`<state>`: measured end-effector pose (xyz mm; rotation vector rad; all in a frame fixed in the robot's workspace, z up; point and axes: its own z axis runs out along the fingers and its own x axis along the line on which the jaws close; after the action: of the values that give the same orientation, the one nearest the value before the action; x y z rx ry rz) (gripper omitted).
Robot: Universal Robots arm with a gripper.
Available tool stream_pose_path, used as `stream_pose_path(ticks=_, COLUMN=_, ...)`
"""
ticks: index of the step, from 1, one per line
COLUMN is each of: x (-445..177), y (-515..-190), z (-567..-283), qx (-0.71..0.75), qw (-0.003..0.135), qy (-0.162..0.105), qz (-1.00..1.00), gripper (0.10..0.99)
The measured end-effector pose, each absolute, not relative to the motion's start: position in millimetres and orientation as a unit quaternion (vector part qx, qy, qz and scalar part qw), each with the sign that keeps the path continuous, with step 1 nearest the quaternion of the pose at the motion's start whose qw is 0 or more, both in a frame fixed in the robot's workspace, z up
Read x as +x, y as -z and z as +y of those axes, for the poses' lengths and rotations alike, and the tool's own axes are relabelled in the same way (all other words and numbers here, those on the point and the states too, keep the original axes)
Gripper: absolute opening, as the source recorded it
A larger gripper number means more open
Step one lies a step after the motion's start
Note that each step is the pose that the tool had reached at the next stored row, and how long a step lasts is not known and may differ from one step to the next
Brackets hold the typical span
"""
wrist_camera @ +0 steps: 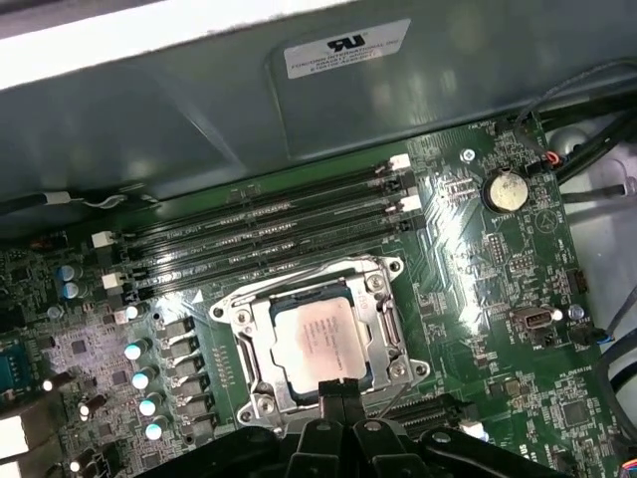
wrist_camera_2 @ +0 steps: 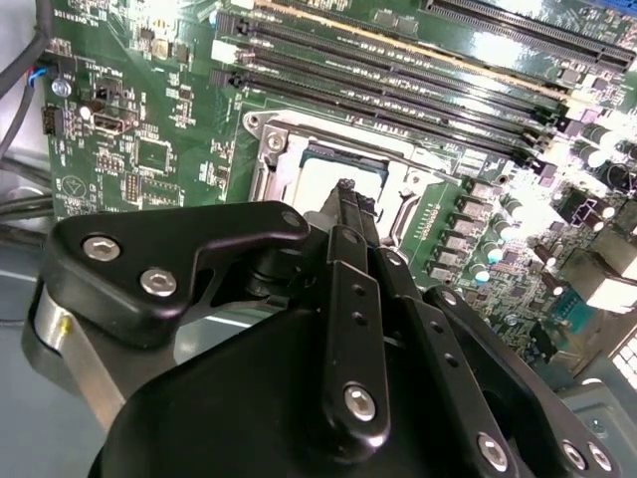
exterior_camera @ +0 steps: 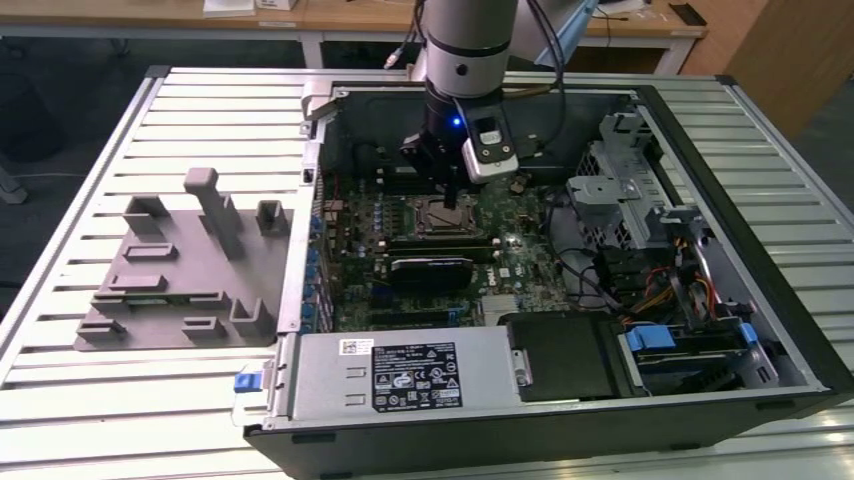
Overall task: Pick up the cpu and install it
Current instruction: 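Install the first cpu locking lever, then install the second cpu locking lever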
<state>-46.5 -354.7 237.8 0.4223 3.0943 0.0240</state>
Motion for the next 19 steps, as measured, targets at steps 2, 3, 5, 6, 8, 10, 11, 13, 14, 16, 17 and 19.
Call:
stream_pose_path(ticks=2, x=-46.5, y=-237.9, z=-354.7, qx=0.135, qw=0.009, qy=-0.008, qz=0.991, gripper=0.106)
stream_pose_path(ticks=3, x=-46.5, y=-237.9, z=-354.7, qx=0.135, qw=0.009, qy=-0.008, qz=0.991, gripper=0.106)
stream_pose_path(ticks=5, x=-46.5, y=-237.9, z=-354.7, qx=0.134, qw=0.009, qy=-0.008, qz=0.991, gripper=0.106)
stream_pose_path(ticks=6, x=-46.5, y=-237.9, z=-354.7, qx=0.134, qw=0.009, qy=-0.008, qz=0.991, gripper=0.106)
stream_pose_path(ticks=8, x=-46.5, y=-237.9, z=-354.7, qx=0.134, qw=0.009, qy=-0.008, qz=0.991, gripper=0.106)
stream_pose_path(ticks=10, x=-46.5, y=-237.9, z=-354.7, qx=0.134, qw=0.009, qy=-0.008, qz=0.991, gripper=0.106)
stream_pose_path(ticks=11, x=-46.5, y=-238.0, z=-354.7, qx=0.134, qw=0.009, qy=-0.008, qz=0.991, gripper=0.106)
stream_pose_path(ticks=13, x=-46.5, y=-239.1, z=-354.8, qx=0.134, qw=0.009, qy=-0.007, qz=0.991, gripper=0.106)
stream_pose_path(ticks=14, x=-46.5, y=-239.8, z=-354.7, qx=0.134, qw=0.009, qy=-0.007, qz=0.991, gripper=0.106)
stream_pose_path(ticks=16, x=-46.5, y=-241.7, z=-354.7, qx=0.134, qw=0.009, qy=-0.007, qz=0.991, gripper=0.106)
stream_pose_path(ticks=17, x=-46.5, y=-242.7, z=-354.7, qx=0.134, qw=0.009, qy=-0.007, qz=0.991, gripper=0.106)
stream_pose_path(ticks=19, x=-46.5, y=-243.2, z=-354.7, qx=0.134, qw=0.009, qy=-0.007, qz=0.991, gripper=0.106)
